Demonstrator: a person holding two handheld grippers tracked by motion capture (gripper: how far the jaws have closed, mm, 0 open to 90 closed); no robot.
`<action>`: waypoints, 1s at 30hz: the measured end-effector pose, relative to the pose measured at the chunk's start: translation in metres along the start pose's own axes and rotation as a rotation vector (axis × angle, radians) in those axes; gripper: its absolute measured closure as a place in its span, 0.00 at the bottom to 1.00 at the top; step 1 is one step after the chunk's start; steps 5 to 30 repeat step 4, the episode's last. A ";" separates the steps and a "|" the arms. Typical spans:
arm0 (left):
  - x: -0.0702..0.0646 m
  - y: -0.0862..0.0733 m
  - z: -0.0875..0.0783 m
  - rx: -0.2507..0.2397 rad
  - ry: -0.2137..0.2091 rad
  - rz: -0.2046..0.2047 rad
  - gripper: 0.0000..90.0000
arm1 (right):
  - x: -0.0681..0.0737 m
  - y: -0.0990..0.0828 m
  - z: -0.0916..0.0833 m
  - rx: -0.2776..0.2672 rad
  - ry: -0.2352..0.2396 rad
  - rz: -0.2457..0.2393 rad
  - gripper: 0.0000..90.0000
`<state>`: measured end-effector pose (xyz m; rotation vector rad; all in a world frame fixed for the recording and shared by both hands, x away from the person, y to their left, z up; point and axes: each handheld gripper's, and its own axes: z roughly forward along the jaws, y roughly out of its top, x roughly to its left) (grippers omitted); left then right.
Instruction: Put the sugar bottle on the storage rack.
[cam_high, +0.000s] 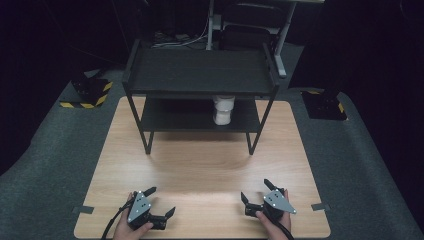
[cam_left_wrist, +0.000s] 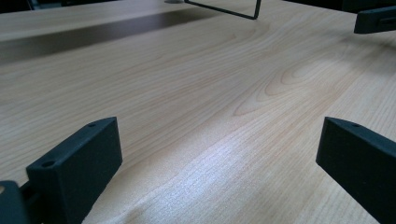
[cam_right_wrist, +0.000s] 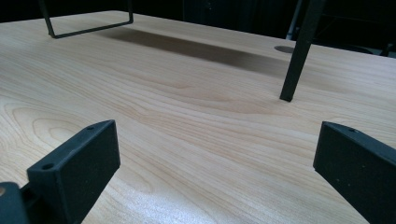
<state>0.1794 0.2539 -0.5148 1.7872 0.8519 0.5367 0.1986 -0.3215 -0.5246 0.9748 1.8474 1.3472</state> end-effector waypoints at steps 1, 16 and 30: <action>0.001 0.001 0.001 0.007 -0.004 0.000 0.01 | 0.000 -0.001 -0.001 -0.003 0.000 -0.001 0.00; 0.004 0.003 0.002 0.017 -0.016 -0.007 0.01 | 0.001 -0.002 -0.002 -0.008 -0.003 -0.004 0.00; 0.004 0.003 0.002 0.017 -0.016 -0.007 0.01 | 0.001 -0.002 -0.002 -0.008 -0.003 -0.004 0.00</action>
